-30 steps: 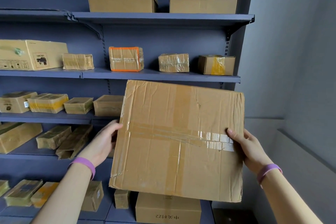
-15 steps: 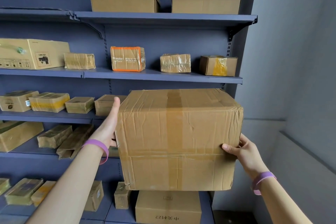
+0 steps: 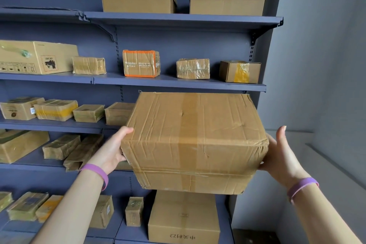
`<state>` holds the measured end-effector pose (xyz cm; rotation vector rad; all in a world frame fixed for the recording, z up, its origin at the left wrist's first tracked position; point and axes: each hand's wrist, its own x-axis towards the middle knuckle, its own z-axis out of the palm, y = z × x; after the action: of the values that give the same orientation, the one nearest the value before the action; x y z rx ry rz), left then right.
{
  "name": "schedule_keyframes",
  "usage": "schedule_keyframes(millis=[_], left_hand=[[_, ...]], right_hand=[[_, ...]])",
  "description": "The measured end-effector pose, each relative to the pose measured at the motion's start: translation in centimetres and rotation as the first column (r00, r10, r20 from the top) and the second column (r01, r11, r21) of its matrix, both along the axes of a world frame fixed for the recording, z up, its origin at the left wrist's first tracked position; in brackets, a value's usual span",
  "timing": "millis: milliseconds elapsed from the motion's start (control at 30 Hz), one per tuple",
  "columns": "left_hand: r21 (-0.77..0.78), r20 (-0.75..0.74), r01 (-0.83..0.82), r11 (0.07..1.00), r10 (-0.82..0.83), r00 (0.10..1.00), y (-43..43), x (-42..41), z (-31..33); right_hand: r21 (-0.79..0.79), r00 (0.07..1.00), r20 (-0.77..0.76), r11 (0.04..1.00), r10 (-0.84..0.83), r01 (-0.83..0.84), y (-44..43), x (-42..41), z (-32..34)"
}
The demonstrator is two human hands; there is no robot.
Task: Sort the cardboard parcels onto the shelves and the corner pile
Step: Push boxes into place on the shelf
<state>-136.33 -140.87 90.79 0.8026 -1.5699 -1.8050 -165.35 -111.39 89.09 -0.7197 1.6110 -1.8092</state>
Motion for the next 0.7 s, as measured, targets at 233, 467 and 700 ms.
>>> schedule_keyframes(millis=[233, 467, 700], left_hand=[[0.022, -0.071, 0.043, 0.999, -0.041, 0.997, 0.0, 0.6, -2.7], [-0.1, -0.043, 0.186, 0.977, -0.191, 0.981, -0.2, 1.2, -4.1], [-0.02, -0.032, 0.152, 0.988, -0.153, 0.988, -0.2, 0.3, -2.6]], right_hand=[[0.116, 0.995, -0.081, 0.991, -0.051, 0.06, 0.0, -0.6, 2.1], [0.158, 0.954, -0.234, 0.961, -0.188, 0.229, -1.0, 0.6, 2.2], [0.058, 0.959, -0.244, 0.984, -0.147, 0.166, 0.0, 0.5, 0.1]])
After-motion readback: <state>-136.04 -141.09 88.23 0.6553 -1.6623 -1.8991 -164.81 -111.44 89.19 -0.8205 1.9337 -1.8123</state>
